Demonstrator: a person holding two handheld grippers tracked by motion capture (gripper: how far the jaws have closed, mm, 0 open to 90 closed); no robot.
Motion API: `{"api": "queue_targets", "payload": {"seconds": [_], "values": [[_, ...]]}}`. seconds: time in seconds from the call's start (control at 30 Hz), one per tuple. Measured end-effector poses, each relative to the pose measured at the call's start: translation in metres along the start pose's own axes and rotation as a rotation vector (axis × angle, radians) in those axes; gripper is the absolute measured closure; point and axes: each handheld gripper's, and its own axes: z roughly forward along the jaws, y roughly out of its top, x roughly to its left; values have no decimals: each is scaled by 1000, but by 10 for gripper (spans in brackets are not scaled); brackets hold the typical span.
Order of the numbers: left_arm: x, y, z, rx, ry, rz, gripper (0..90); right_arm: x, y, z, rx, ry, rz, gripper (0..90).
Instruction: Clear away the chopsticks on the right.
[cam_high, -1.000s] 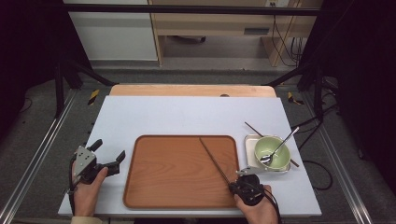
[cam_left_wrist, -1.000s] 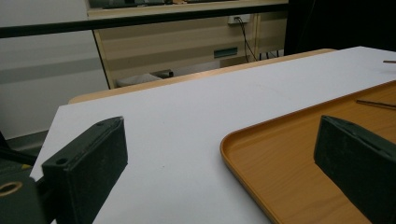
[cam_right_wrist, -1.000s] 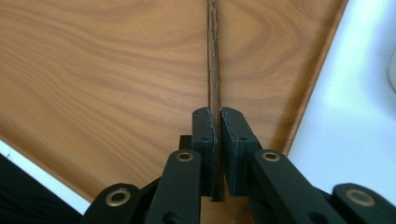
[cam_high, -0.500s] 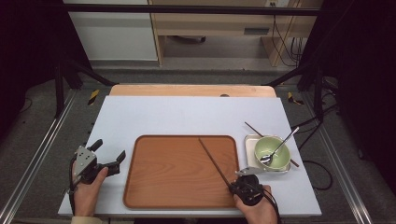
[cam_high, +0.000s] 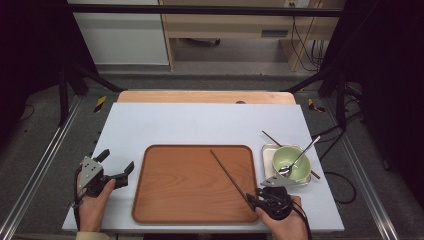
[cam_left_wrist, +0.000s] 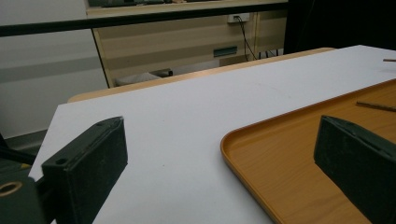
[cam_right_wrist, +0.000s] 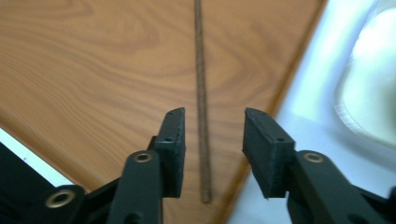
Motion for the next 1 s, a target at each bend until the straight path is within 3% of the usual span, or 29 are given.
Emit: {"api": "queue_targets", "payload": {"seconds": [0.4, 0.6, 0.63, 0.73, 1.0], "values": [[-2, -1, 0, 3, -2, 11, 24, -43, 15, -60, -160, -83, -25, 306], [-1, -1, 1, 3, -10, 8, 19, -70, 20, -85, -207, -123, -70, 171], [-1, -2, 1, 4, -12, 8, 19, -73, 20, -88, -206, -124, -71, 167], [-1, -2, 1, 7, -10, 8, 18, -89, 16, -100, -212, -195, -121, 167], [-2, -3, 2, 9, -12, 9, 19, -124, -11, -117, -197, -242, -103, 235]]}}
